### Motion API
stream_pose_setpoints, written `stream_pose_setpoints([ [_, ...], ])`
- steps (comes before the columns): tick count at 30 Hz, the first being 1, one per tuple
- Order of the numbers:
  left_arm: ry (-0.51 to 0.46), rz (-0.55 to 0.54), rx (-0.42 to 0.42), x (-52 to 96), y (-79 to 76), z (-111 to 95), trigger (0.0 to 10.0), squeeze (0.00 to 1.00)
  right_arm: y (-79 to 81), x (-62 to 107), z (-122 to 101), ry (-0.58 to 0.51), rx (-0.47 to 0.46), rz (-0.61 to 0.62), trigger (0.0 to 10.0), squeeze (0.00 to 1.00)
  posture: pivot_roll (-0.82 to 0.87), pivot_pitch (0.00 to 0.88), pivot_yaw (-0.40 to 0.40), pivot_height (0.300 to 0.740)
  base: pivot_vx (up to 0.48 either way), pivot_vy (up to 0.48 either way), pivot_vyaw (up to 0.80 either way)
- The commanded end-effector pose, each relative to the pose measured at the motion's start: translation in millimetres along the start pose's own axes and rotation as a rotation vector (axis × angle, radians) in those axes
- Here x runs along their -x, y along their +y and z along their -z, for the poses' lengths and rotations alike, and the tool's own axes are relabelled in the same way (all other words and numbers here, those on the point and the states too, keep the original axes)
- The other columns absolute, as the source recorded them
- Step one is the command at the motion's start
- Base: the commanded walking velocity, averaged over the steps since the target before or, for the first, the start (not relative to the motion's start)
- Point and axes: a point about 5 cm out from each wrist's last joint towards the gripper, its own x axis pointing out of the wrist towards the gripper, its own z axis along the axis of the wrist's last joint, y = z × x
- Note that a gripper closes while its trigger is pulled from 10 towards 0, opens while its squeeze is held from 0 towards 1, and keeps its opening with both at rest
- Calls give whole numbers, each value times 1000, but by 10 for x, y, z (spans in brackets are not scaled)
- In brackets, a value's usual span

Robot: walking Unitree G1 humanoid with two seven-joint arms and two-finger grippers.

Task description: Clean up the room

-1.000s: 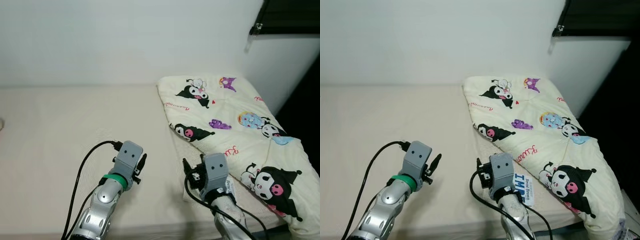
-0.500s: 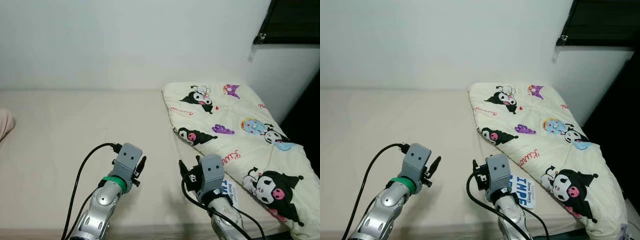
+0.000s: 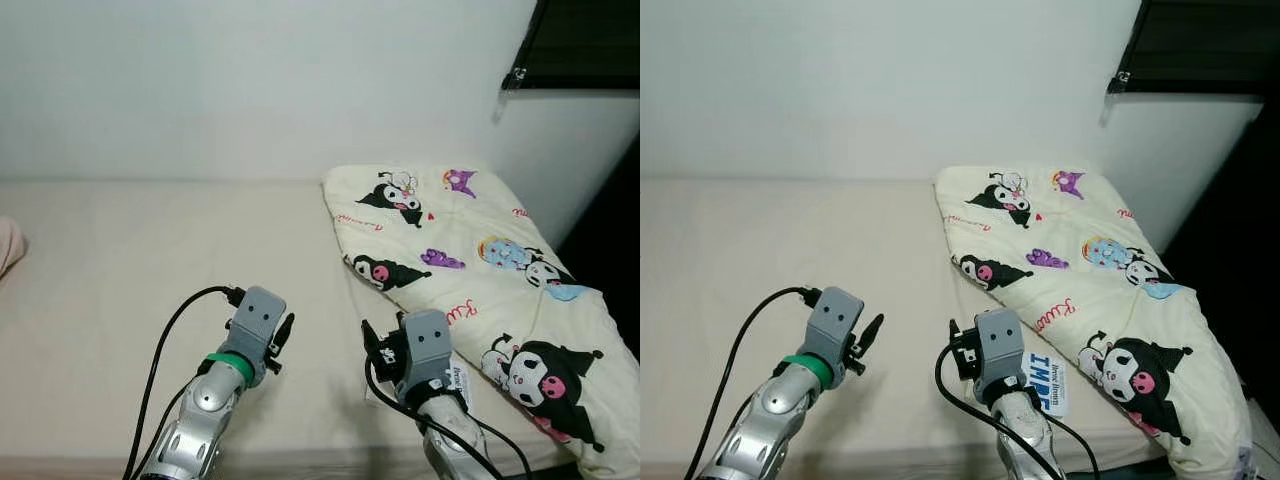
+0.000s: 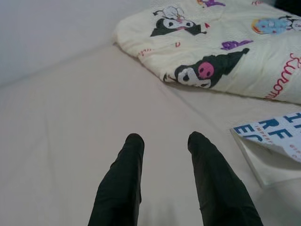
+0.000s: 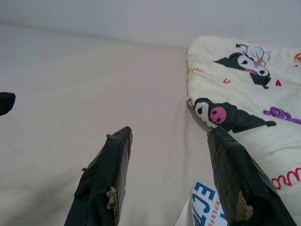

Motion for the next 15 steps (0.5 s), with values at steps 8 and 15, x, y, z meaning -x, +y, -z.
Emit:
stream_pose_setpoints([
  [8,24,10,5,22,-18,58,10000,0,17,32,54,22,-13,2,10000,0,-122,65,64,610,0,0,0],
  [15,24,12,3,23,-11,56,10000,0,-9,37,56,20,-24,21,10000,0,-121,68,68,590,0,0,0],
])
